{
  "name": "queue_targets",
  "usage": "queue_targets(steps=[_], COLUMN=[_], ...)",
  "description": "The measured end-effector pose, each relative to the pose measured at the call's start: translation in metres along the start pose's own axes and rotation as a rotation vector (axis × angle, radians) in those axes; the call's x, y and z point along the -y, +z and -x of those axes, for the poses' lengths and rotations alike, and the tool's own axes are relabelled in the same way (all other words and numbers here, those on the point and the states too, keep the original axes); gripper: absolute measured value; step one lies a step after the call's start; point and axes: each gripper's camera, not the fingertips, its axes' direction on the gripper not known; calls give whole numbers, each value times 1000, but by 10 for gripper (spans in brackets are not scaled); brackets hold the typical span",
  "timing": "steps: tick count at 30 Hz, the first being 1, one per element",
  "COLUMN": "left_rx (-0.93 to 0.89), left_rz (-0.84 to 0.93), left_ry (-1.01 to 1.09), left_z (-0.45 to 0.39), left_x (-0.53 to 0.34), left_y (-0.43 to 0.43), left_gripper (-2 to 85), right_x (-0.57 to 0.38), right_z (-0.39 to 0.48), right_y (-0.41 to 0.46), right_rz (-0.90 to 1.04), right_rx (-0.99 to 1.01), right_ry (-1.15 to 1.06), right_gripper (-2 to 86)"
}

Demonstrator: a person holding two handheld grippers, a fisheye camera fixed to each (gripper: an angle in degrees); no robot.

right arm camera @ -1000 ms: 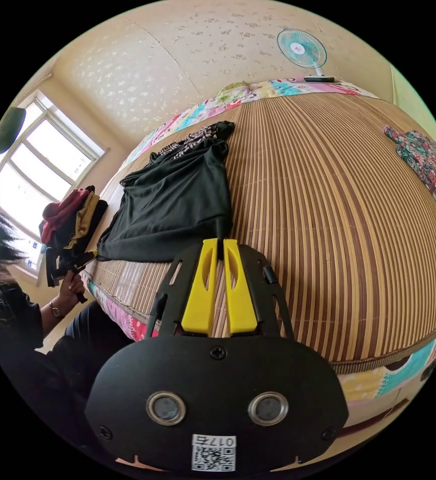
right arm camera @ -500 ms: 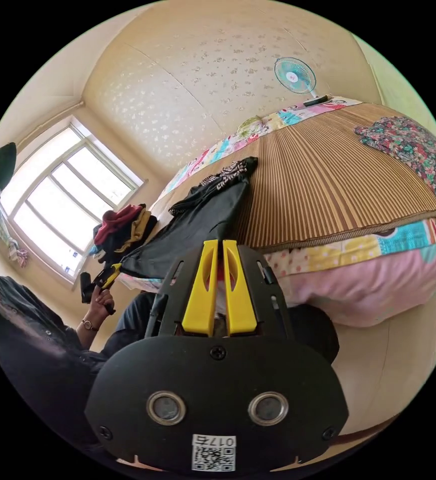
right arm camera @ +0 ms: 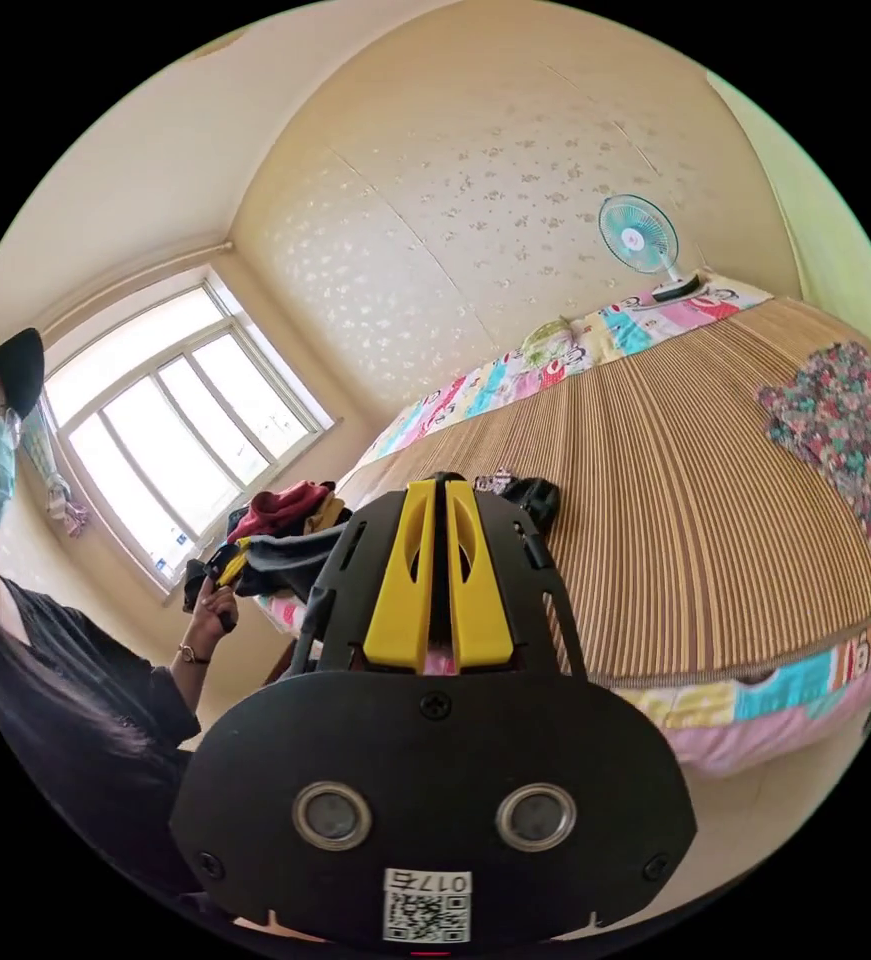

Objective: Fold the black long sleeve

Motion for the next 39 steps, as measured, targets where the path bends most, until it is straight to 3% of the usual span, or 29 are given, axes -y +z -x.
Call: queue_targets(steps=[2, 5, 8, 13, 18, 23, 28, 31, 35, 39], left_rx=[48, 268, 295, 347, 432, 342, 212, 133, 42, 46], left_rz=[-4, 50, 95, 131, 220, 239, 183, 156, 338, 580], left_ry=[43, 84, 27, 22, -173, -303, -378, -199, 137, 377], left_z=[8, 33, 64, 89, 127, 158, 171, 129, 38, -29], left_x=[42, 98, 116, 61, -25, -52, -36, -15, -18, -81], left_y=[39, 111, 140, 122, 114, 148, 172, 201, 305, 423], left_gripper=[15, 43, 77, 108, 142, 134, 60, 37, 35, 33], right_x=[43, 86, 85, 20, -36, -62, -64, -62, -62, -66], right_z=[-14, -41, -36, -8, 12, -6, -23, -30, -46, -64], right_y=[54, 130, 144, 136, 155, 166, 127, 98, 62, 35], right_rz=[43, 167, 177, 254, 356, 349, 261, 238, 205, 190], right_rx=[-53, -129, -130, -205, -269, -219, -118, -129, -146, -143], right_ry=[-22, 8, 61, -23, -35, 118, 213, 225, 265, 325], right_gripper=[30, 42, 67, 77, 77, 78, 81, 84, 86, 87])
